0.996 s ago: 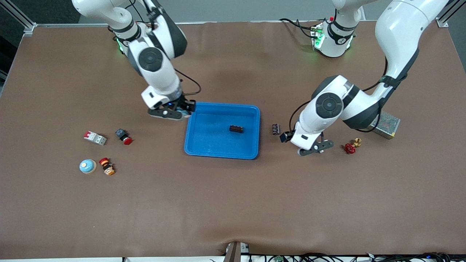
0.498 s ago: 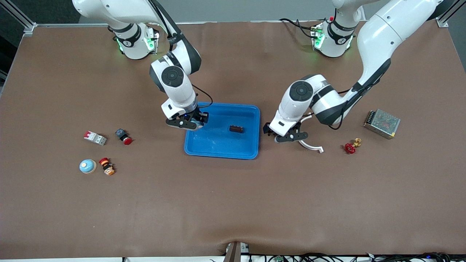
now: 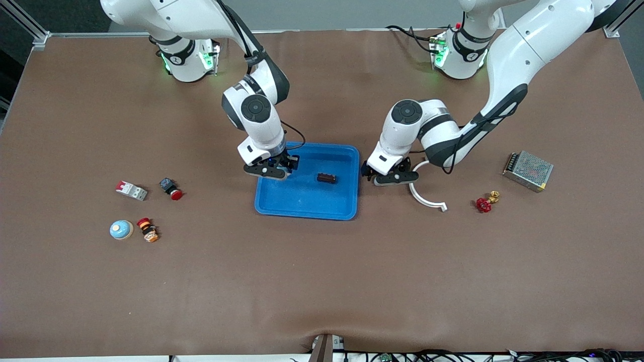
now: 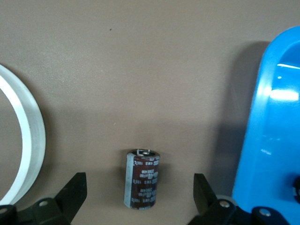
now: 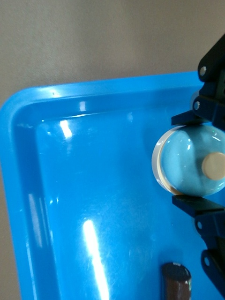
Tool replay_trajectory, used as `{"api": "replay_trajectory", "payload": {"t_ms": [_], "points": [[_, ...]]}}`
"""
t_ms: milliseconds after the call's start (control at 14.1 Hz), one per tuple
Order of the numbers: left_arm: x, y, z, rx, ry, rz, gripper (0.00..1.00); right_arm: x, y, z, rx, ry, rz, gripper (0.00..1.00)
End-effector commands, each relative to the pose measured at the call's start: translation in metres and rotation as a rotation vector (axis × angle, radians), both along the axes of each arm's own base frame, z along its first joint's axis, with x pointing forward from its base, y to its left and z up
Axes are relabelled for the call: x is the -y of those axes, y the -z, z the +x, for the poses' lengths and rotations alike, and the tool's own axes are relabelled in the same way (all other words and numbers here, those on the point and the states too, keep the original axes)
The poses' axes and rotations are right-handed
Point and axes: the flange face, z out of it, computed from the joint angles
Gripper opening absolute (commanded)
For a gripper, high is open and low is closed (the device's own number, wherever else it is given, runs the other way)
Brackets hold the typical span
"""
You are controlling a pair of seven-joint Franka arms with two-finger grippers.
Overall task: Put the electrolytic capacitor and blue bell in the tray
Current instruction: 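Place the bell in the tray while the left gripper carries the capacitor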
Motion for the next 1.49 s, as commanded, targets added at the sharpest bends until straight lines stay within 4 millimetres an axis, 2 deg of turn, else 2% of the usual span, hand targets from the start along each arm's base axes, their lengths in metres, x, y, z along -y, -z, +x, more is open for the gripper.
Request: {"api": "replay_trajectory", "payload": {"t_ms": [0, 142, 214, 285, 356, 427, 498, 641, 712, 854, 1068, 1139, 1210, 1352, 1423], "points": [[-0.010, 0.006, 0.001, 0.017, 0.000, -0.019, 0.83, -0.017, 0.019, -0.002, 0.012, -0.006, 0.003, 0.28], [-0.011, 0.009, 0.001, 0.012, -0.001, -0.022, 0.53, -0.022, 0.023, -0.007, 0.014, -0.017, 0.003, 0.29], [-0.013, 0.011, 0.002, 0.011, -0.006, -0.021, 0.42, -0.023, 0.023, -0.008, 0.013, -0.018, 0.002, 0.36], [-0.013, 0.011, 0.002, 0.011, -0.013, -0.024, 0.31, -0.022, 0.023, -0.008, 0.011, -0.018, 0.000, 0.75], [-0.010, 0.012, 0.000, 0.008, -0.035, -0.029, 0.23, -0.021, 0.022, -0.006, 0.008, -0.019, -0.002, 1.00], [-0.008, 0.014, -0.001, 0.004, -0.058, -0.037, 0.14, -0.020, 0.015, -0.005, 0.014, -0.032, 0.003, 1.00], [-0.006, 0.013, -0.002, 0.010, -0.078, -0.045, 0.00, -0.019, 0.004, -0.003, 0.017, -0.038, 0.007, 1.00], [-0.005, 0.012, -0.002, 0.012, -0.147, -0.053, 0.00, -0.015, -0.035, 0.006, -0.015, -0.113, -0.023, 1.00], [-0.005, 0.011, -0.001, 0.013, -0.169, -0.056, 0.00, -0.001, -0.061, 0.021, -0.055, -0.174, -0.047, 1.00], [-0.006, 0.006, 0.004, 0.017, -0.303, -0.073, 0.00, 0.038, -0.119, 0.060, -0.133, -0.328, -0.071, 1.00], [-0.003, -0.008, 0.013, 0.029, -0.507, -0.111, 0.00, 0.135, -0.199, 0.136, -0.182, -0.532, -0.050, 1.00], [0.002, -0.015, 0.016, 0.027, -0.581, -0.135, 0.00, 0.167, -0.215, 0.152, -0.171, -0.592, -0.041, 1.00], [0.008, -0.020, 0.020, 0.014, -0.683, -0.163, 0.00, 0.201, -0.221, 0.166, -0.157, -0.674, -0.070, 1.00], [0.022, -0.037, 0.033, 0.003, -0.839, -0.211, 0.00, 0.279, -0.232, 0.192, -0.114, -0.801, -0.125, 1.00], [0.031, -0.044, 0.036, -0.012, -0.898, -0.217, 0.00, 0.313, -0.230, 0.201, -0.090, -0.856, -0.128, 1.00]]}}
